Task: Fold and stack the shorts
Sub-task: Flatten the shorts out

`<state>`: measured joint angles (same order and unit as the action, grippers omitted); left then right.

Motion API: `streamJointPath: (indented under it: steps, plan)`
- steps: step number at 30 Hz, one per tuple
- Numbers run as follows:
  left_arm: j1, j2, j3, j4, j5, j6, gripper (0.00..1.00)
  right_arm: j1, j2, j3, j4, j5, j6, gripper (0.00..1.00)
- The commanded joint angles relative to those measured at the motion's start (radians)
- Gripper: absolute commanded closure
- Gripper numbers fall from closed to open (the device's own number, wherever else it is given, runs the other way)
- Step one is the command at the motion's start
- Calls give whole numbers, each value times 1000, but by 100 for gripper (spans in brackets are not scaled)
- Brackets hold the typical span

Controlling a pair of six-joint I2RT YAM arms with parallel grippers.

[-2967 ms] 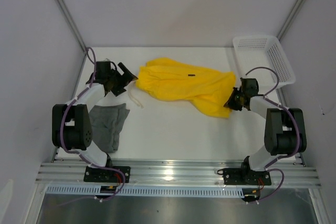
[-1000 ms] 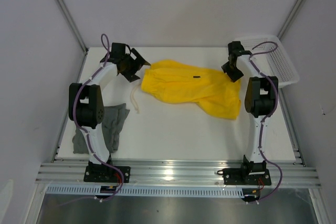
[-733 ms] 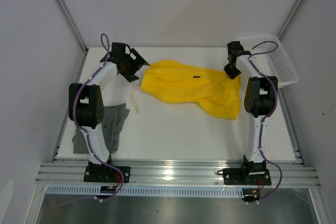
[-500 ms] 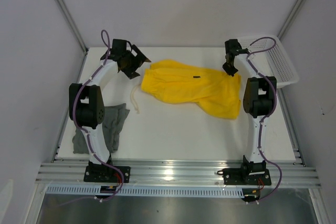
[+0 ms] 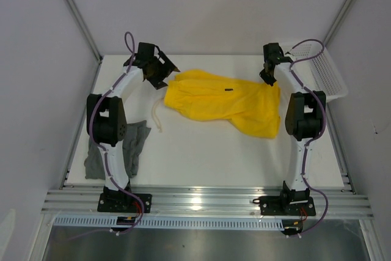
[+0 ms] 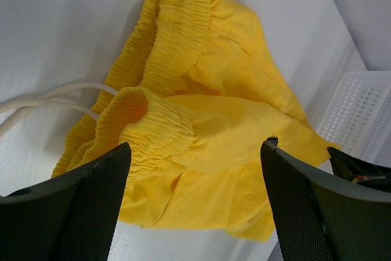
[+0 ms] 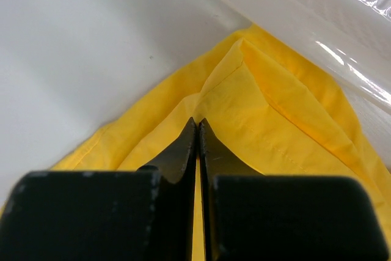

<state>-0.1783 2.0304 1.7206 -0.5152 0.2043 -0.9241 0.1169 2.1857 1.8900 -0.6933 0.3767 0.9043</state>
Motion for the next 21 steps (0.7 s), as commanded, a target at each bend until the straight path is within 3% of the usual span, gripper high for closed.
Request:
streamJointPath:
  steps: [1, 10, 13, 14, 16, 17, 19, 21]
  plan:
    - [-4, 8, 23, -8, -20, -28, 12, 7, -72, -9, 44, 14, -12, 100]
    - [-6, 69, 11, -5, 23, -59, 10, 9, -118, -58, 84, 31, -7, 100]
    - [-7, 105, 11, 0, 24, -52, 14, 13, -148, -104, 126, 25, -12, 100]
    - [-6, 126, 5, 3, 33, -45, 26, 13, -153, -112, 130, 24, -12, 100]
    - [-3, 131, -16, 20, 24, -39, 37, 15, -171, -130, 149, 30, -16, 100]
    - [-1, 114, -86, 87, 30, -45, 51, 18, -175, -134, 153, 31, -18, 100]
    - [0, 93, -131, 167, 32, -68, 61, 18, -187, -143, 159, 36, -24, 100]
    - [0, 94, -138, 182, 32, -62, 84, 18, -198, -147, 166, 41, -25, 100]
